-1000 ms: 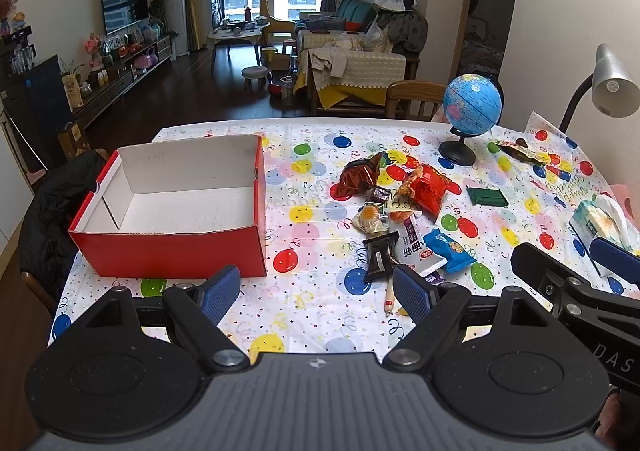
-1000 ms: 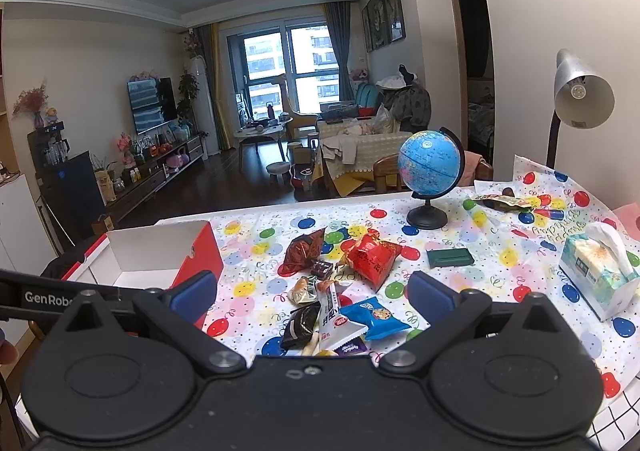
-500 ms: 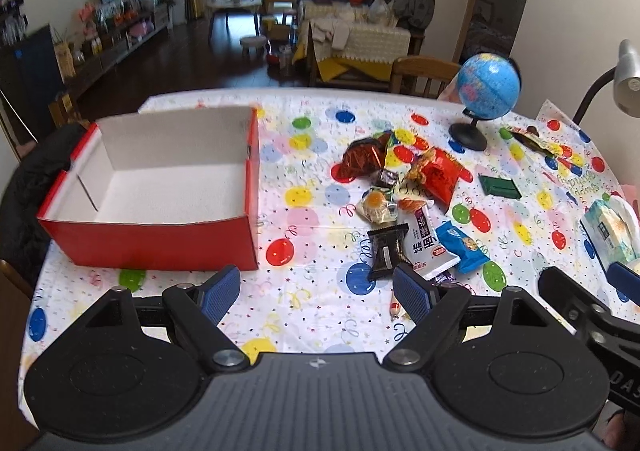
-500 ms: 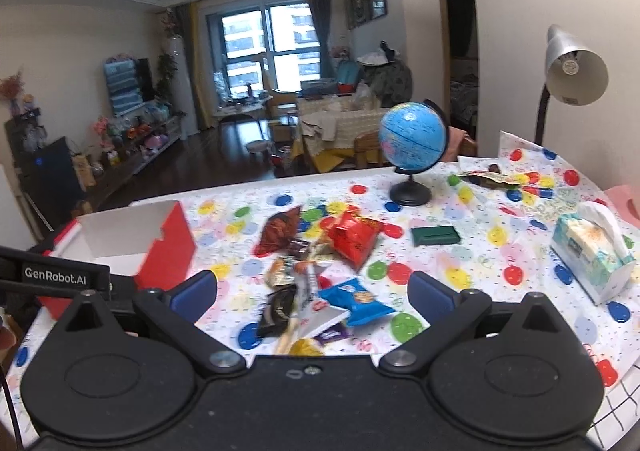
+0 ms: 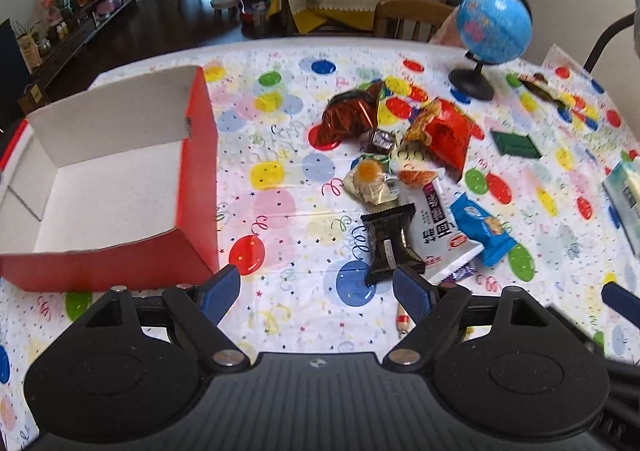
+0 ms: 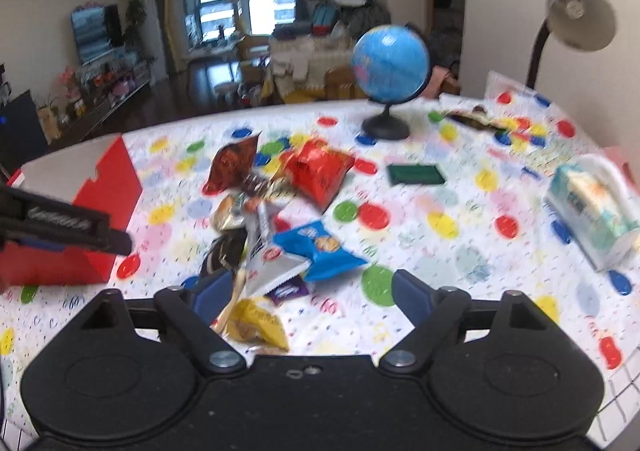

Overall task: Organize snacks
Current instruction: 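Grasp the black chocolate bar with the left tool while the right tool grasps the yellow candy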

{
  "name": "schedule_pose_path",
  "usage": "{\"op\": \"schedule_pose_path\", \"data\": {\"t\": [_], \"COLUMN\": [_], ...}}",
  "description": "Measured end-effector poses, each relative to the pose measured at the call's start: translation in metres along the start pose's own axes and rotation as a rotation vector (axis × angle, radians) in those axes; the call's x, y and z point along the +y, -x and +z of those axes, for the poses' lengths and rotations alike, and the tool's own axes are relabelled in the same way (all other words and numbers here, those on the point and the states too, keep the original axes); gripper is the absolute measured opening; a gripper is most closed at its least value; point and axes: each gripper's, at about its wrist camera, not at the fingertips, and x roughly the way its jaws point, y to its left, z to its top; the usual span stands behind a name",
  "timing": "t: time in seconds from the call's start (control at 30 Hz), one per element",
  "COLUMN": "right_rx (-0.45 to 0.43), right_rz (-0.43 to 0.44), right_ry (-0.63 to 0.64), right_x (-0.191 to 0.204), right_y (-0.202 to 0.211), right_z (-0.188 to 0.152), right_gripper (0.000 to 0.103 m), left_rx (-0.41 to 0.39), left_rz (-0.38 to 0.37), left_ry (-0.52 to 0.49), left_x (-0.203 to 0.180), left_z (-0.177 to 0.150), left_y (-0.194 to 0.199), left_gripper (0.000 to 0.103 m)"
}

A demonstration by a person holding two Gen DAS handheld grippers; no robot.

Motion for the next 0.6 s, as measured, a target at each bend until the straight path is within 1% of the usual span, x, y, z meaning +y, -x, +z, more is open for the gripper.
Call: {"op": "schedule_pose_path", "data": {"t": [0.03,0.1,0.17,0.23,0.27,0.3,0.43,0.6], "right_rx": [0.015,0.044,0.077,0.106,0.12,0.132,0.184,0.226], "right_rz": [0.021,0.045,0.074,0.085,0.096,0.107,0.124,0.131], "right_ry": [0.011,0.037,0.067,0.106,0.13,0.15,0.215,0.228], "right_x": [0.002,0.008,0.014,0.021,0.025,0.028,0.033,0.035], "right_y": [-0.004,-0.012,-0.022,-0.031,-0.034,-0.037,-0.055,-0.073], "right_z": [-0.001,-0.005,-0.005,-0.006,-0.006,-0.006,-0.006,-0.006], "right_gripper": [0.084,0.079,0.078,0.076,0.073,0.073,0.07,0.068], "left_rx": [0.009,0.033,0.058,0.082,0.095,0.107,0.133,0.161], "left_rz": [-0.006,-0.02,-0.044,-0.061,-0.069,-0.068,-0.076,-0.111], "left_ry": [-0.003,-0.007,-0.004,0.001,0.008,0.018,0.022,0.015], "left_x": [0.0,-0.002,-0.003,-0.004,-0.004,-0.004,-0.006,-0.012], "left_z": [0.002,0.007,0.011,0.016,0.019,0.022,0.033,0.045], "left_y": [-0.006,-0.018,-0.029,-0.04,-0.046,-0.051,-0.07,-0.088], "left_gripper": [0.084,0.084,0.084,0.084,0.084,0.084,0.083,0.083]}}
